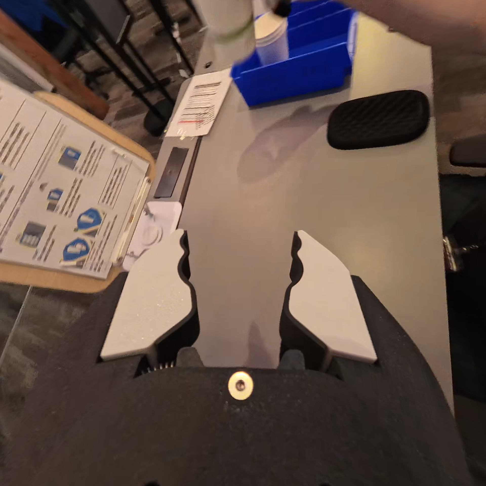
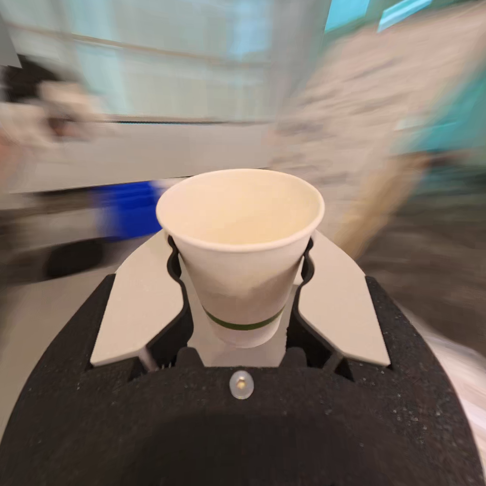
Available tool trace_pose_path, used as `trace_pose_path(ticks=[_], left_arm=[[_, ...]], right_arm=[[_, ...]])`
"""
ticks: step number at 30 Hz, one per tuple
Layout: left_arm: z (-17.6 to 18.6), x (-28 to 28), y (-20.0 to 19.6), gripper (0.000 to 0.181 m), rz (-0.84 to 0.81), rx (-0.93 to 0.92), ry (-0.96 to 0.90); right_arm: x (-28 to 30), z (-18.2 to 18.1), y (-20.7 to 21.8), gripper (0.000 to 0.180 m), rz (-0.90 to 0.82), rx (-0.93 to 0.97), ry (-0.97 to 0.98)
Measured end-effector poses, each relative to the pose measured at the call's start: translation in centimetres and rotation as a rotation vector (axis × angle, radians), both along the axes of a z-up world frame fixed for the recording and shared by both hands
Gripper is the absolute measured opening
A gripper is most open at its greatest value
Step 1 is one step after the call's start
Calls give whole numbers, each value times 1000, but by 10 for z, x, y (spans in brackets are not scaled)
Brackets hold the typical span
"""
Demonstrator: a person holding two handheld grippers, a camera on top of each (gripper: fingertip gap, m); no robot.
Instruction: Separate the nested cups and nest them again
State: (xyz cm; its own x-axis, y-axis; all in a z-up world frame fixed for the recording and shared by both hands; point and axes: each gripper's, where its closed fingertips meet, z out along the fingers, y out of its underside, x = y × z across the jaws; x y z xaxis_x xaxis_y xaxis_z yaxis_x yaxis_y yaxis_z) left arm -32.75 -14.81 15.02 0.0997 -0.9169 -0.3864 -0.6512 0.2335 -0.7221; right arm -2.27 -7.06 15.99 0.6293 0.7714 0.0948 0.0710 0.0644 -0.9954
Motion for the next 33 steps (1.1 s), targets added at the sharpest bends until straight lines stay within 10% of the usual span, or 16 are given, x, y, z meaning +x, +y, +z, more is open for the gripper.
trace_pose_path(ticks=[7, 33], left_arm=[[-9, -22, 21, 72, 183, -8, -124], [-21, 14, -13, 68, 77, 22, 25]], right_arm=[[258, -34, 7, 90, -812, 124, 111], [285, -176, 20, 93, -941, -145, -25]])
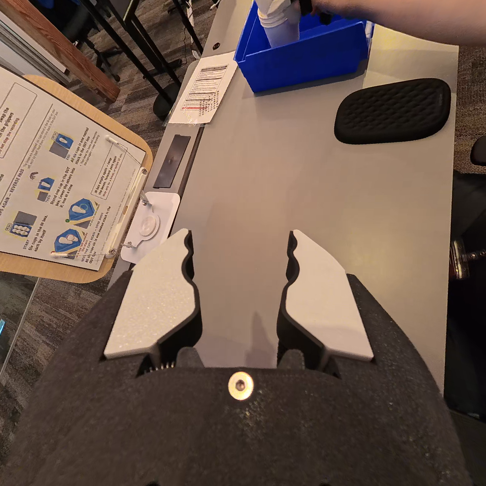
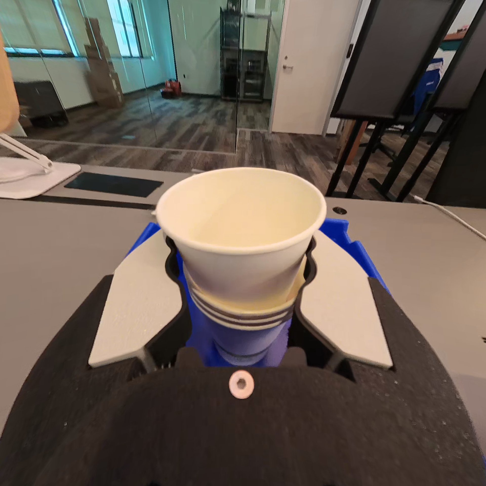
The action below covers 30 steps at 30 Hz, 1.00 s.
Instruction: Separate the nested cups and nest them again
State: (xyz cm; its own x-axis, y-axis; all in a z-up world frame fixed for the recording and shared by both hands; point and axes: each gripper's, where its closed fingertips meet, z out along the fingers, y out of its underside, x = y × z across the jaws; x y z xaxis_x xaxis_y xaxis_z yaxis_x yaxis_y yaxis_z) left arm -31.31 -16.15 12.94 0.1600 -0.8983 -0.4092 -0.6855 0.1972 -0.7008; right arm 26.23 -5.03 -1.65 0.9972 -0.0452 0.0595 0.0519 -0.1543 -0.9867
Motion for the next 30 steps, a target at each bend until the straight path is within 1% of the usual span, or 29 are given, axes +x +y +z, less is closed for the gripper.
trace_pose_path(ticks=[2, 5, 8, 13, 15, 19, 24, 26, 30], left_arm=[[0, 0, 0, 68, -2, 2, 1], [-2, -1, 0, 68, -3, -6, 4], [-1, -4, 0, 69, 2, -7, 1], [-1, -20, 7, 69, 45, -7, -5], [-3, -36, 15, 70, 88, -7, -1], [-15, -94, 46, 69, 246, -12, 39], [-49, -192, 86, 67, 459, -88, 170], [-64, -225, 93, 67, 510, -129, 229], [-88, -272, 113, 64, 588, -120, 312]], right_arm=[[2, -9, -1, 99, -17, -50, -6], [4, -16, -4, 103, -28, -94, -28], [6, -18, -8, 111, -47, -117, -67], [10, -10, -16, 122, -88, -108, -104], [7, -1, -20, 121, -81, -89, -116], [-4, 34, -30, 121, -54, -4, -177], [-34, 82, -35, 119, 29, 87, -225], [-52, 96, -35, 118, 79, 111, -233], [-93, 115, -32, 116, 193, 138, -247]])
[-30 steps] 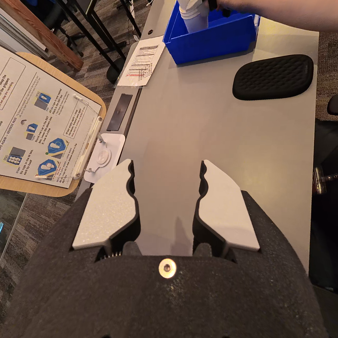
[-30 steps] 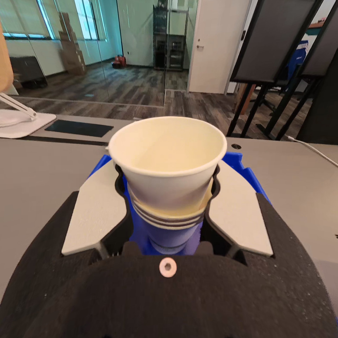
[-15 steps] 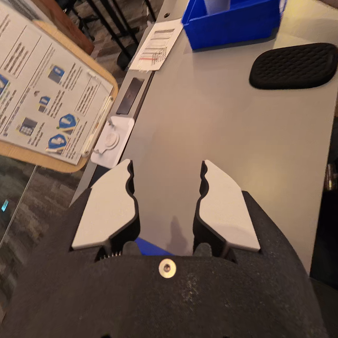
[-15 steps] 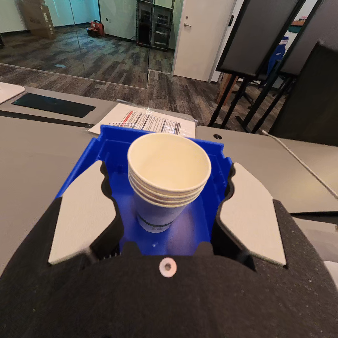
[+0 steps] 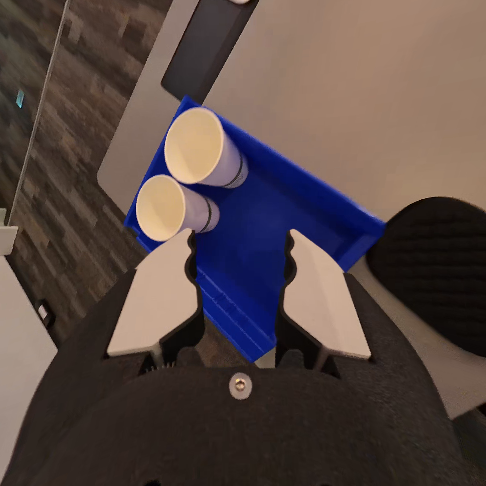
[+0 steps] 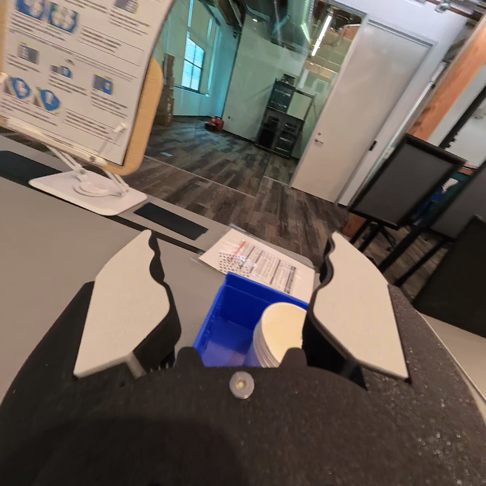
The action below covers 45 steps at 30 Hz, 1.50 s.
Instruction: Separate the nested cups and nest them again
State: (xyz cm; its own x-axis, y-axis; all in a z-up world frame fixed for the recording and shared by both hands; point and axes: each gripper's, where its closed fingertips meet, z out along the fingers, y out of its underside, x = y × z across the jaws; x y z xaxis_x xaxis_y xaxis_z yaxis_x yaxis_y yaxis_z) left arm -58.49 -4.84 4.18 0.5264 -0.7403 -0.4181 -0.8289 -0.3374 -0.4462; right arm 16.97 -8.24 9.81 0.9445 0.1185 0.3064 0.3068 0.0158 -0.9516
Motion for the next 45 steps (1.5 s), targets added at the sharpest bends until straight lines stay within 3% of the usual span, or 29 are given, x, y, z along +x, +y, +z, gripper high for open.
trace_pose_path(ticks=[11, 25, 30, 33, 39, 45], left_arm=[[-59, -42, 72, 52, 20, 19, 207], [-104, -61, 112, 46, -20, -119, 374], [-120, -68, 111, 18, -6, -215, 404], [-123, -69, 106, 1, 0, -259, 384], [-114, -71, 89, 0, 26, -333, 362], [-65, -71, 51, 0, 10, -359, 385]], right_arm=[[-69, 7, 13, 116, 168, -35, -13], [-58, 5, -1, 116, 159, -66, 27], [-52, -1, -4, 116, 154, -77, 58], [-49, -4, -3, 116, 151, -82, 62], [-51, -9, 3, 116, 166, -91, 66], [-59, -10, 8, 116, 207, -88, 74]])
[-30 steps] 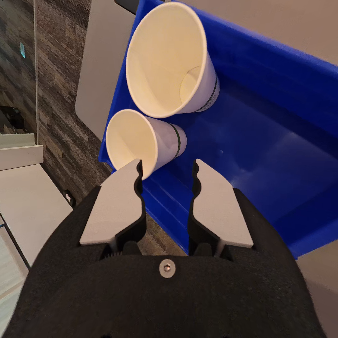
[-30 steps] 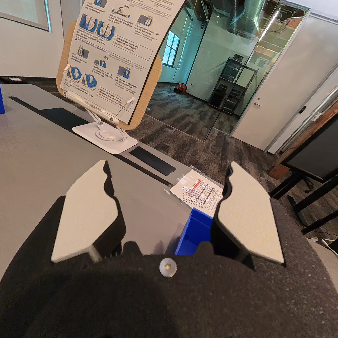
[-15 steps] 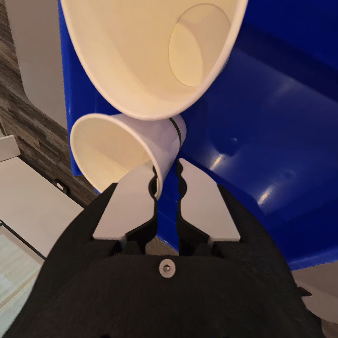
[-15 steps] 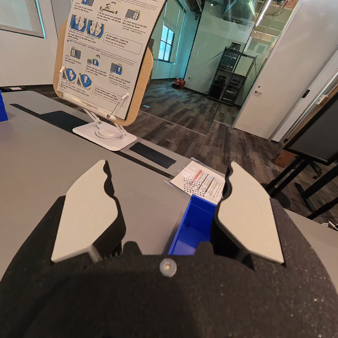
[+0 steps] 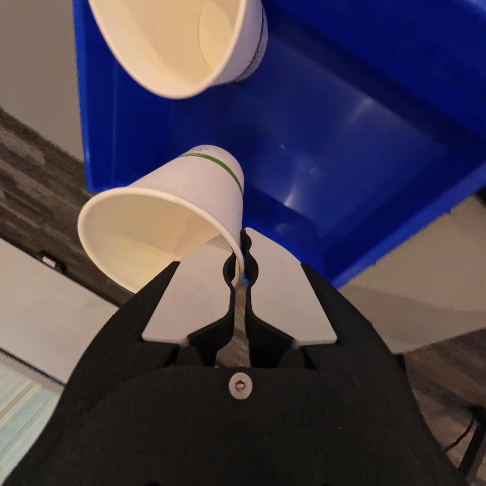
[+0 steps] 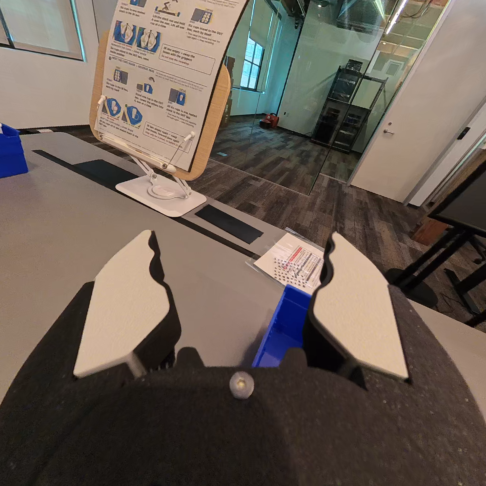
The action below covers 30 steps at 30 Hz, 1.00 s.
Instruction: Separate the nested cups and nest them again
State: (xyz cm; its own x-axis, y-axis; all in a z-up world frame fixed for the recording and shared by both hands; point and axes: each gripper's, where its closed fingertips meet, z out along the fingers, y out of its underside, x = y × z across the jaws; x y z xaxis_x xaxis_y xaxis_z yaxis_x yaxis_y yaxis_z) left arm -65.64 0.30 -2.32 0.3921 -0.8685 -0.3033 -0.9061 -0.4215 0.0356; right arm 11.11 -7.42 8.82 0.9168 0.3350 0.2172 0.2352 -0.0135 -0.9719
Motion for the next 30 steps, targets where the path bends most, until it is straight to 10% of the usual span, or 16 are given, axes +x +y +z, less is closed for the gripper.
trace_pose_path(ticks=[11, 30], left_arm=[[110, 69, -77, 0, -220, 57, -87], [95, 369, -151, 0, -1016, -79, -356]], right_arm=[[-103, -3, 1, 112, 365, -85, 4], [-346, 8, -46, 104, 1165, -367, 136]])
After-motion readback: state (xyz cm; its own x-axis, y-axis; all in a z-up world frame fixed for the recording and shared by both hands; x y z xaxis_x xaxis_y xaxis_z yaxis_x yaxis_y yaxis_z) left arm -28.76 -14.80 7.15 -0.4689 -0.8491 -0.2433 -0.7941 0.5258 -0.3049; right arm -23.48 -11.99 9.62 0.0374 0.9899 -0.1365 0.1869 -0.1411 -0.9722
